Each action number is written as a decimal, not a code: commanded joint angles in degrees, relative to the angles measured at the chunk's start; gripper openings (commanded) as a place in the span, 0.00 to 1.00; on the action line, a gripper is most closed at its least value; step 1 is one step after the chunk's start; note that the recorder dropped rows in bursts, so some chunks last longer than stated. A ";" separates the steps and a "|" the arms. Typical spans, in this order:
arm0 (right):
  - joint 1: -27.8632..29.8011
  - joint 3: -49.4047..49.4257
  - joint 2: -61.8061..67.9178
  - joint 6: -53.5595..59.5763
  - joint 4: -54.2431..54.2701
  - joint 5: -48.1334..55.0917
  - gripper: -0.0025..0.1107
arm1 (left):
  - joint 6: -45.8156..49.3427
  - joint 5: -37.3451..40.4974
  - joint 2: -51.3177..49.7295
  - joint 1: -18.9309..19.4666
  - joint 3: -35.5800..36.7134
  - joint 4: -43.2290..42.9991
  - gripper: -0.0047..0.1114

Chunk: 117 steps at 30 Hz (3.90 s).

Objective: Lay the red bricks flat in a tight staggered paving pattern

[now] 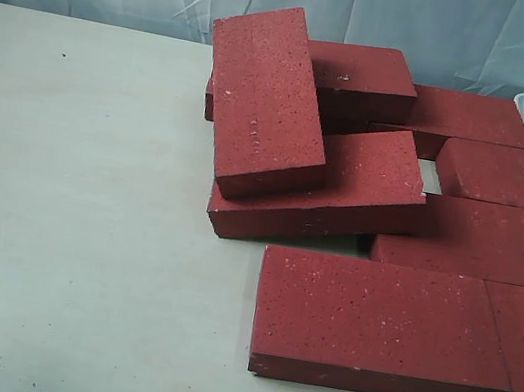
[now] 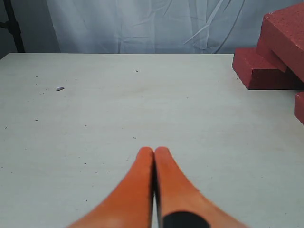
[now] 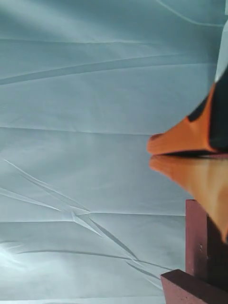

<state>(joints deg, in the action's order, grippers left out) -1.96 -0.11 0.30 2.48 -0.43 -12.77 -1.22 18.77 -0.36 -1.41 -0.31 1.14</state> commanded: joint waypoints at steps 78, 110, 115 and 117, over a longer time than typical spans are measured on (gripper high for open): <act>-18.11 -74.19 99.56 8.36 17.53 45.25 0.01 | -0.07 -0.78 0.36 0.21 0.31 0.02 0.04; -33.22 -76.81 109.55 7.99 20.62 35.80 0.01 | -0.07 -0.78 0.36 0.21 0.31 0.02 0.04; -36.64 -76.81 112.52 7.99 20.71 33.08 0.01 | -0.07 -0.78 0.36 0.21 0.31 0.02 0.04; -37.67 -76.85 113.98 7.99 21.40 32.42 0.01 | -0.07 -0.78 0.36 0.21 0.31 0.02 0.04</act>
<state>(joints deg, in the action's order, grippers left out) -38.26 -76.65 112.52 10.39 20.08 21.14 -1.22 18.77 -0.36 -1.34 -0.31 1.14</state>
